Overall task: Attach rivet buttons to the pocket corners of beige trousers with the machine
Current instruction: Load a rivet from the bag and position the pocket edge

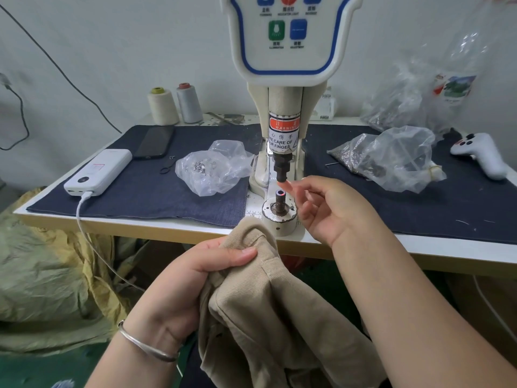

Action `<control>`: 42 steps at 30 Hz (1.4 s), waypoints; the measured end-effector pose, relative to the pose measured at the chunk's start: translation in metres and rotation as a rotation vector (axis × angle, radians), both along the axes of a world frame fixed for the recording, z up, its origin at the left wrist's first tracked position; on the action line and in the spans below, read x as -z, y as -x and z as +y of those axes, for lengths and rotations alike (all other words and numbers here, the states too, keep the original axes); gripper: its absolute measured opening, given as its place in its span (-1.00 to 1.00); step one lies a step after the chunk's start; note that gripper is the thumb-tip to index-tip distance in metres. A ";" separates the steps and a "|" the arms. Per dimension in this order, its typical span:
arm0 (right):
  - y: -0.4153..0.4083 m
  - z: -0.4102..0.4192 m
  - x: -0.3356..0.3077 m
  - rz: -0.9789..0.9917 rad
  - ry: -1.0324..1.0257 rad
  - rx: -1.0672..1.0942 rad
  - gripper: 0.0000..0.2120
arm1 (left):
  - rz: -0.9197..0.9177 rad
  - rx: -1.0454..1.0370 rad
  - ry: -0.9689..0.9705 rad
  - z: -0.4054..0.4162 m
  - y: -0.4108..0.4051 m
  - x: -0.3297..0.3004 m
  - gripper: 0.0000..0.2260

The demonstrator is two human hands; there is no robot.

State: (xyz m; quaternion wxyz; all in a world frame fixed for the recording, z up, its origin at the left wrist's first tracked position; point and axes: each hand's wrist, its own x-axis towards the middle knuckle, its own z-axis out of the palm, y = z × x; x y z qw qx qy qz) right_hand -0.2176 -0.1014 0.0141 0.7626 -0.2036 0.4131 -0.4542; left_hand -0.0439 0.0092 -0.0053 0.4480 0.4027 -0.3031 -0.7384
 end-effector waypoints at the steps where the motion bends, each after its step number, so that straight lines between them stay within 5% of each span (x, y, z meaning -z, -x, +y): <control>1: 0.001 0.000 0.000 -0.028 -0.011 0.008 -0.90 | -0.001 0.000 0.000 0.000 0.000 0.000 -0.70; 23: 0.007 0.009 0.004 -0.066 0.062 -0.021 -0.86 | -0.024 -0.040 0.002 0.003 -0.007 -0.006 -0.62; 31: 0.015 0.029 0.005 -0.069 0.005 0.139 -0.85 | -0.009 -0.116 0.037 0.007 -0.024 -0.015 -0.71; 34: 0.006 0.053 0.003 0.158 0.233 0.206 -0.87 | -0.014 -0.152 0.053 0.009 -0.036 -0.015 -0.54; 37: -0.030 0.072 -0.008 0.433 0.648 0.055 -0.81 | 0.006 -0.190 0.051 0.013 -0.050 -0.015 -0.40; 42: -0.117 0.020 -0.018 1.067 1.102 -0.027 -0.94 | 0.044 -0.233 0.022 0.012 -0.071 -0.019 -0.64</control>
